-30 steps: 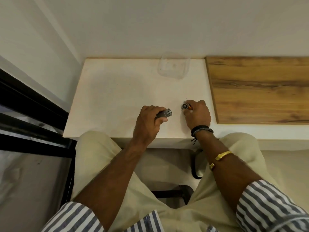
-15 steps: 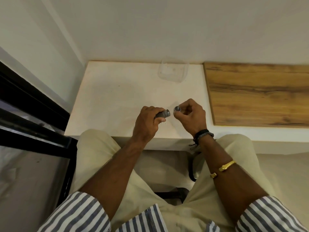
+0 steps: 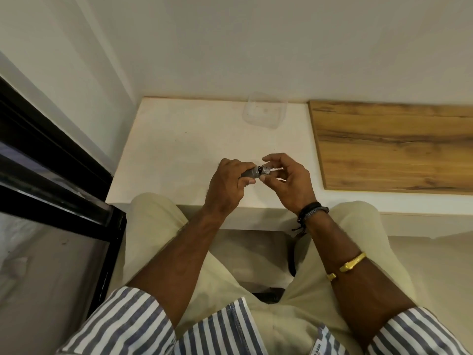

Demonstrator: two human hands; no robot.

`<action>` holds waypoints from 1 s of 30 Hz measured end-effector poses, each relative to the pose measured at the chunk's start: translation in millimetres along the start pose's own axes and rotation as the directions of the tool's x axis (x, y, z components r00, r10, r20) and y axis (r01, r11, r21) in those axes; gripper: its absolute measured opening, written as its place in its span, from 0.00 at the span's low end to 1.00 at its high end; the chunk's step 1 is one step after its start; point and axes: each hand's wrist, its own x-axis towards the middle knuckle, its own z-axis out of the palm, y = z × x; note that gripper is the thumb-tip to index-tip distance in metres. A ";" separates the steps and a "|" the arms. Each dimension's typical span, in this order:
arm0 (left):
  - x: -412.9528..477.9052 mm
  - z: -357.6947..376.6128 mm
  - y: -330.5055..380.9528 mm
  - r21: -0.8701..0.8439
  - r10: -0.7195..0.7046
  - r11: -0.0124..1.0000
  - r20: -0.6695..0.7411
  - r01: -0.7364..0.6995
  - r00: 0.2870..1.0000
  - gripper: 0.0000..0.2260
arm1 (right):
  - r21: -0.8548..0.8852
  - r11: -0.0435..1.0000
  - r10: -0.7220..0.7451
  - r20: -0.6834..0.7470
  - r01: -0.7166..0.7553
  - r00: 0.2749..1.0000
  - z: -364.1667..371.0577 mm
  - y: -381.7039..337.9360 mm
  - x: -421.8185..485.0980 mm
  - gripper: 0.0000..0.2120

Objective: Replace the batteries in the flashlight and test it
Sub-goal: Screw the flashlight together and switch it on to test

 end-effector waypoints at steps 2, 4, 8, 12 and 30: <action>-0.2 -0.7 1.5 0.001 0.004 1.000 0.001 -0.004 1.000 0.13 | -0.011 1.000 -0.013 -0.025 0.013 1.000 -0.2 0.2 0.3 0.13; -0.6 -1.8 2.7 0.011 0.009 1.000 -0.001 -0.009 1.000 0.13 | -0.043 0.999 -0.027 -0.042 0.025 0.999 -0.2 0.6 0.4 0.12; -1.5 -3.2 4.5 0.024 0.029 0.999 -0.004 -0.029 1.000 0.13 | -0.077 0.996 -0.053 -0.050 0.049 0.997 0.5 1.1 -1.1 0.12; -1.7 -3.1 4.1 0.042 0.029 0.999 0.011 -0.029 1.000 0.13 | -0.098 0.992 -0.086 -0.034 0.082 0.996 -0.3 3.9 -0.4 0.13; -1.8 -0.2 2.3 0.077 0.068 0.994 0.062 -0.072 0.996 0.13 | -0.108 0.994 -0.021 -0.041 0.016 0.999 3.3 11.8 3.2 0.09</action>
